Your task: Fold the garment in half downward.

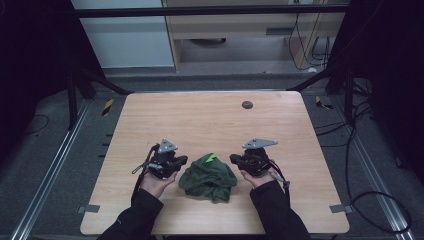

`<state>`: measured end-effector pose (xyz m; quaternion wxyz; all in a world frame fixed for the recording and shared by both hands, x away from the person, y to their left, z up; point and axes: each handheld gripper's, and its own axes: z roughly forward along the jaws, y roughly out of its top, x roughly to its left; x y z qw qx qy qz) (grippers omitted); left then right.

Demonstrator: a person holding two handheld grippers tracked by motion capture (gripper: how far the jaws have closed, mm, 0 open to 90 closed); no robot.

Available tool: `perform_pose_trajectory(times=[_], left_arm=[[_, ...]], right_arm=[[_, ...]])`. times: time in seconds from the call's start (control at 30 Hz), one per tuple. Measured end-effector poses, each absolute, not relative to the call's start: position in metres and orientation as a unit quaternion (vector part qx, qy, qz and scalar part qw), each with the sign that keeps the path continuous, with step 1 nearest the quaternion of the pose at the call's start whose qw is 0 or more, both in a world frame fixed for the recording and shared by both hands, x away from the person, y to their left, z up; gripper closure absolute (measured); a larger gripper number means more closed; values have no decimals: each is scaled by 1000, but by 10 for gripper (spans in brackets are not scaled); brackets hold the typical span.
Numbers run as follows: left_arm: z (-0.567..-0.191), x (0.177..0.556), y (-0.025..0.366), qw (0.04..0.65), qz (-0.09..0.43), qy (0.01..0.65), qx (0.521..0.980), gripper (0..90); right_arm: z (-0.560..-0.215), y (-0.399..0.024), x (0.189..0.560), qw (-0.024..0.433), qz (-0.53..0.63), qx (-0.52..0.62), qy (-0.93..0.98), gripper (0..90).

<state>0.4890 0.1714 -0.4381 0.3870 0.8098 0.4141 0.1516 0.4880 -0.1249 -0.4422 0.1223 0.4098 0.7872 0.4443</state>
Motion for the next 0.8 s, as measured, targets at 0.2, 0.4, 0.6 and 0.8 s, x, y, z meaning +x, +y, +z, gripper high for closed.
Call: perform_pose_trajectory(times=[0.2, 0.4, 0.6, 0.8], left_arm=[[-445, 495, 169, 388, 143, 413, 811, 898], [-453, 498, 163, 388, 125, 409, 817, 898], [-453, 495, 161, 391, 116, 401, 821, 898], [-447, 487, 162, 404, 113, 390, 820, 898]], right_arm=[[-447, -122, 493, 115, 443, 414, 787, 898], [-455, -115, 497, 106, 438, 408, 794, 899], [-458, -107, 495, 93, 437, 398, 801, 897], [-457, -102, 490, 89, 441, 386, 805, 894]])
